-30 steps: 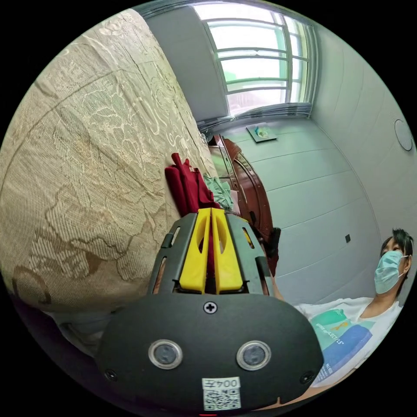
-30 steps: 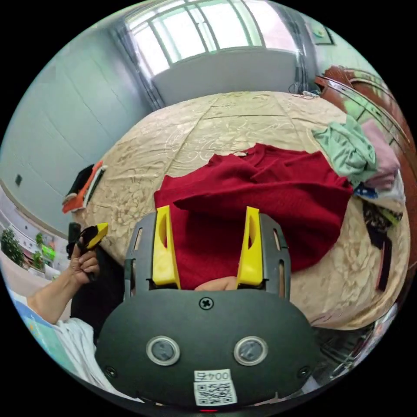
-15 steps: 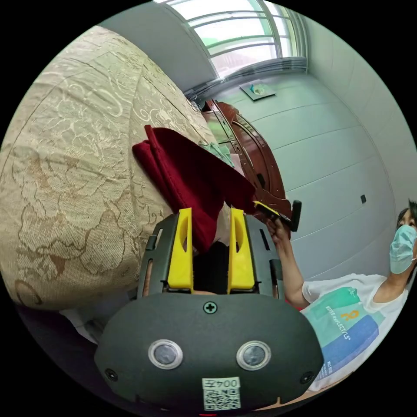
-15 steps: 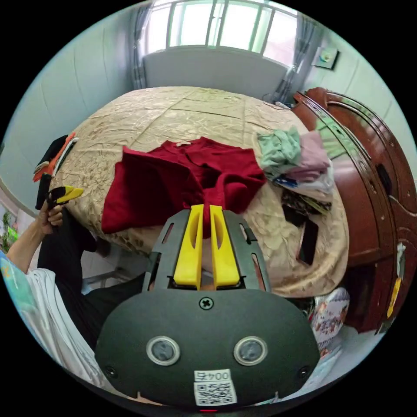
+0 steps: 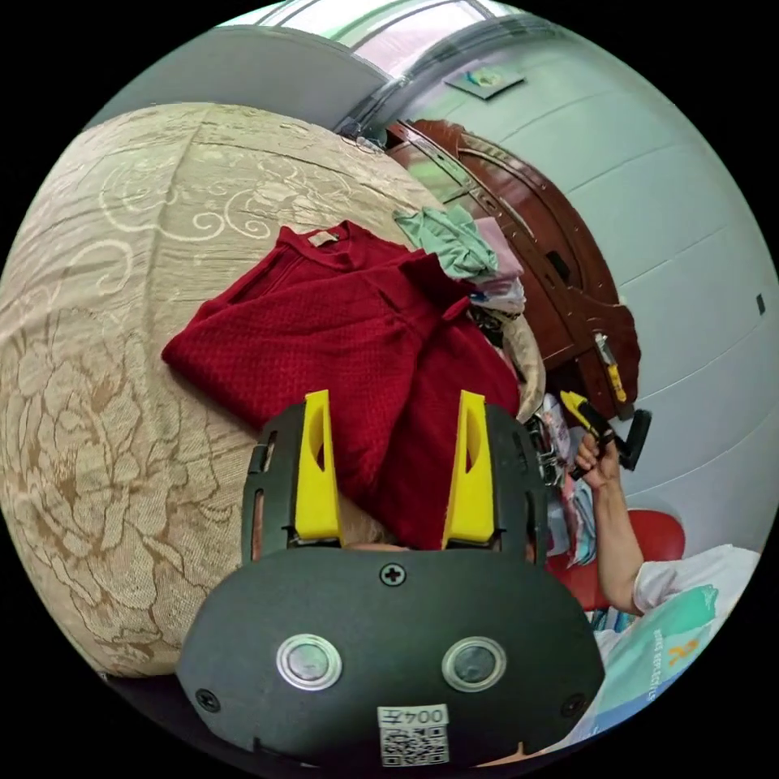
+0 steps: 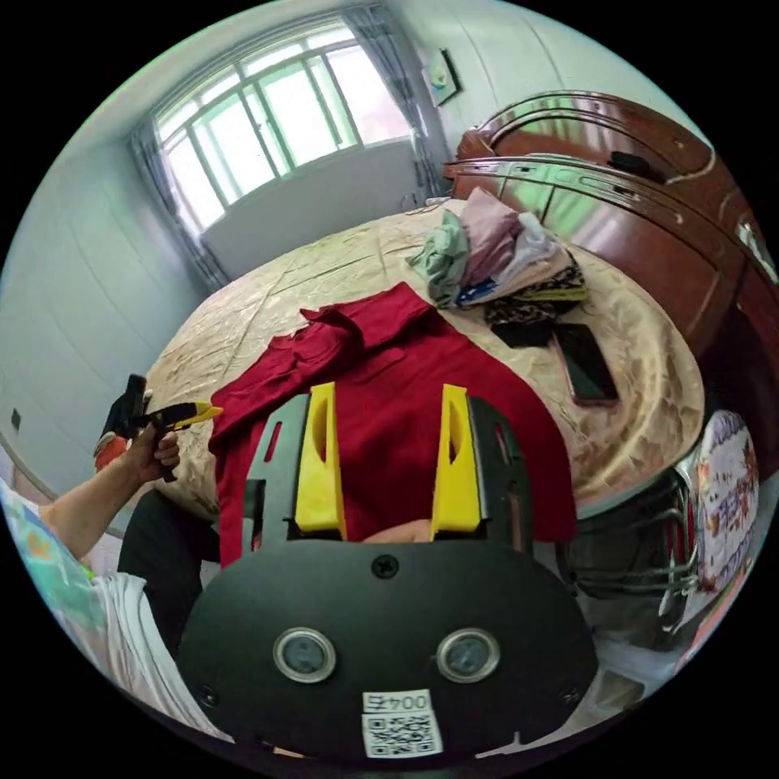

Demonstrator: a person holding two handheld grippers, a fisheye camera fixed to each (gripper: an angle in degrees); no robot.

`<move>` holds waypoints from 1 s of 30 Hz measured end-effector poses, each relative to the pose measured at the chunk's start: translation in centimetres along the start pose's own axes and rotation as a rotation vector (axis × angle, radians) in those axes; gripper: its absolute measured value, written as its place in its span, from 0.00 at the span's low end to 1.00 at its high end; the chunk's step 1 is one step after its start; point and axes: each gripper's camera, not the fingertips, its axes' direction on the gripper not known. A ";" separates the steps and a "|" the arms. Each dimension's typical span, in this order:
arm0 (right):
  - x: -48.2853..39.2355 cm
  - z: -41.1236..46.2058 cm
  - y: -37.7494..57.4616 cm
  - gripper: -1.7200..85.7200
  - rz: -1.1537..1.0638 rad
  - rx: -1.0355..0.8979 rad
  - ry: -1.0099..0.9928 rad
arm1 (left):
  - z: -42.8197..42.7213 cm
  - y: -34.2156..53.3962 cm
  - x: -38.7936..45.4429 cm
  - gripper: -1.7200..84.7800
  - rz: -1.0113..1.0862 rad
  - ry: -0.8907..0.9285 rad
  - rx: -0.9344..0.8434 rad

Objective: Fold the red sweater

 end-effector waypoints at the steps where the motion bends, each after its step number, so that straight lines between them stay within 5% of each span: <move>1: -0.8 1.6 -1.2 0.24 -0.025 -0.014 0.011 | 1.4 -0.4 0.9 0.28 0.039 -0.063 -0.044; 7: -2.6 15.3 -11.8 0.23 -0.066 -0.220 0.128 | 3.3 0.8 1.9 0.29 0.120 -0.189 -0.054; 10: -1.8 20.8 -14.1 0.10 -0.036 -0.401 0.130 | 2.4 1.3 1.2 0.30 0.119 -0.147 -0.029; 14: -5.4 15.9 -13.4 0.07 0.041 -0.191 -0.364 | -0.1 1.7 -0.4 0.32 0.077 -0.069 0.016; 18: -16.1 9.3 -8.4 0.07 -0.088 -0.219 -0.886 | -6.7 4.8 0.2 0.36 0.091 -0.125 0.266; 23: -26.8 5.6 -3.2 0.07 -0.223 -0.349 -1.116 | -14.7 10.3 1.8 0.38 0.177 -0.333 0.465; 27: -32.4 4.0 -0.9 0.08 -0.301 -0.392 -1.150 | -23.8 16.3 -2.2 0.14 -0.108 -0.448 0.670; 30: -31.4 2.4 -1.6 0.10 -0.333 -0.196 -0.993 | -30.4 18.7 -9.3 0.05 -0.327 -0.208 0.712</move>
